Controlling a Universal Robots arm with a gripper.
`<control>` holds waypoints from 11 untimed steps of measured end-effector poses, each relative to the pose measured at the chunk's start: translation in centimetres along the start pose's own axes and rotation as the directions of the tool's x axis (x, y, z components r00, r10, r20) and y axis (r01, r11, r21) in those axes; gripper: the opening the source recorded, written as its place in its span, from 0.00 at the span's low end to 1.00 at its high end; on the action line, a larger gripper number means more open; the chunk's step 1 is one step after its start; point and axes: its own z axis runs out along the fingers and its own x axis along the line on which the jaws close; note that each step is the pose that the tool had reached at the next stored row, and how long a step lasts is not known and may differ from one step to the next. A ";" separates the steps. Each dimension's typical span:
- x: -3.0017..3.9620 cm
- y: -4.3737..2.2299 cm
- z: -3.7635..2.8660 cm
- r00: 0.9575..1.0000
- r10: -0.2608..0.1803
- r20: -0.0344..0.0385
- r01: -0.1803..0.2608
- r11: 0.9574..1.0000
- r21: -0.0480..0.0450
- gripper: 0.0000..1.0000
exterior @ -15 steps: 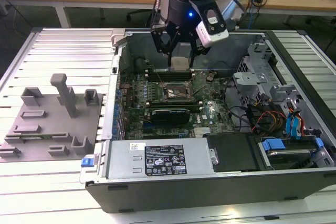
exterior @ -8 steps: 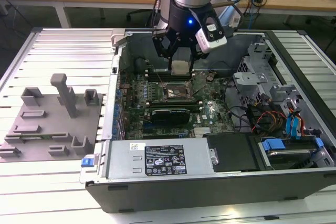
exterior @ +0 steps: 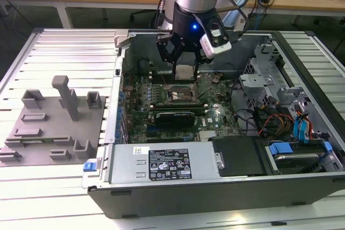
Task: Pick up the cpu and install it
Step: 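Pick up the cpu and move it towards the insertion slot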
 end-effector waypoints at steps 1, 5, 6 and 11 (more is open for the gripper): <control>0.00 0.01 0.08 1.000 -0.001 0.000 0.001 1.000 0.000 0.55; 0.02 0.20 0.52 1.000 -0.007 -0.001 0.007 1.000 -0.001 0.55; 0.02 0.27 0.68 1.000 -0.010 -0.001 0.010 1.000 -0.001 0.55; 0.04 0.45 1.49 1.000 -0.024 -0.002 0.024 1.000 -0.003 0.55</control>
